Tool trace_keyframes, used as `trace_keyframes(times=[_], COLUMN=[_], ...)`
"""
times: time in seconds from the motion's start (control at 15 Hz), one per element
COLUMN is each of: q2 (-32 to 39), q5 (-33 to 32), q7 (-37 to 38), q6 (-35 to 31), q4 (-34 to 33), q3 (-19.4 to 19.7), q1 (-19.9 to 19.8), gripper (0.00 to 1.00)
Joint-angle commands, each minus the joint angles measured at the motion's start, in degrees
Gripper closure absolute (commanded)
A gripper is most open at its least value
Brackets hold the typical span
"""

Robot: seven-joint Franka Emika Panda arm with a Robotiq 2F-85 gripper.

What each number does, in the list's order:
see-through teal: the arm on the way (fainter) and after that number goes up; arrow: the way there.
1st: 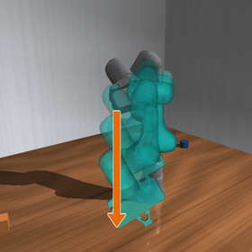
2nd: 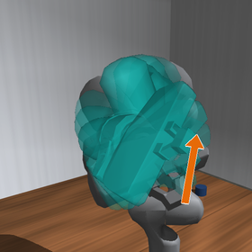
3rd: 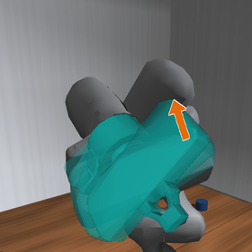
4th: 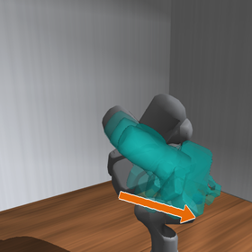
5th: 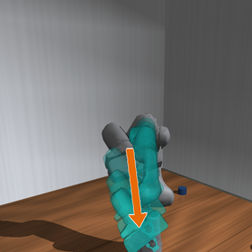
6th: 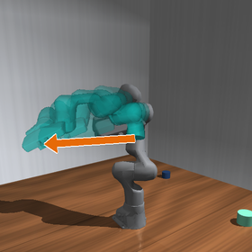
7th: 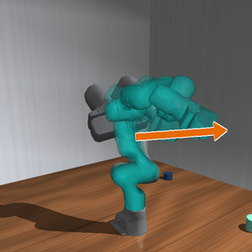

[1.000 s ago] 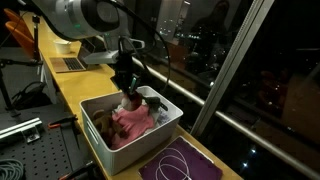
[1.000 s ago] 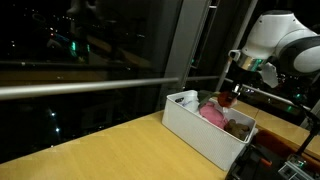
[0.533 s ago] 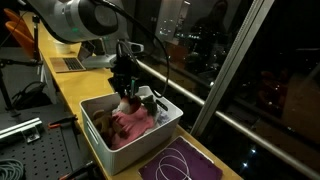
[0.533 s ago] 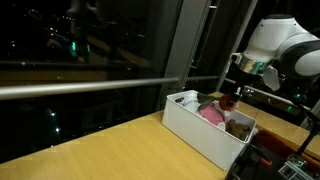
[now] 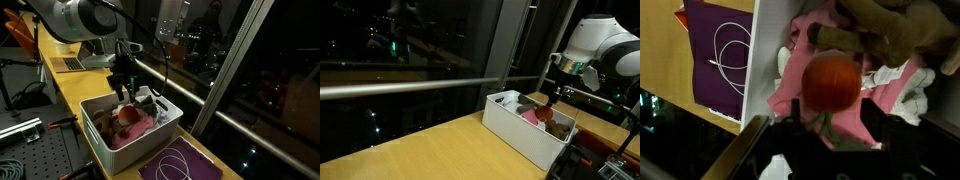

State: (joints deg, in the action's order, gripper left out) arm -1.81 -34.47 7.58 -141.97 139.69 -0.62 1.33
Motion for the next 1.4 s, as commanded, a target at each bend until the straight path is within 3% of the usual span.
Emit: trace_keyframes(times=[0.0,0.33,0.4,1.33], q2=[-0.98,-3.62,-0.84,-2.09], q5=[-0.83,-0.82,0.04,0.06], q7=[3.72,11.13,7.85,10.14], q6=[1.14,2.05,0.64,1.12], q4=[0.19,2.68,0.78,1.89], q3=[-2.06,-5.46,-4.57,-5.57], q1=[1.18,3.64,2.76,3.38], gripper=[0.05,0.0,0.0,0.0])
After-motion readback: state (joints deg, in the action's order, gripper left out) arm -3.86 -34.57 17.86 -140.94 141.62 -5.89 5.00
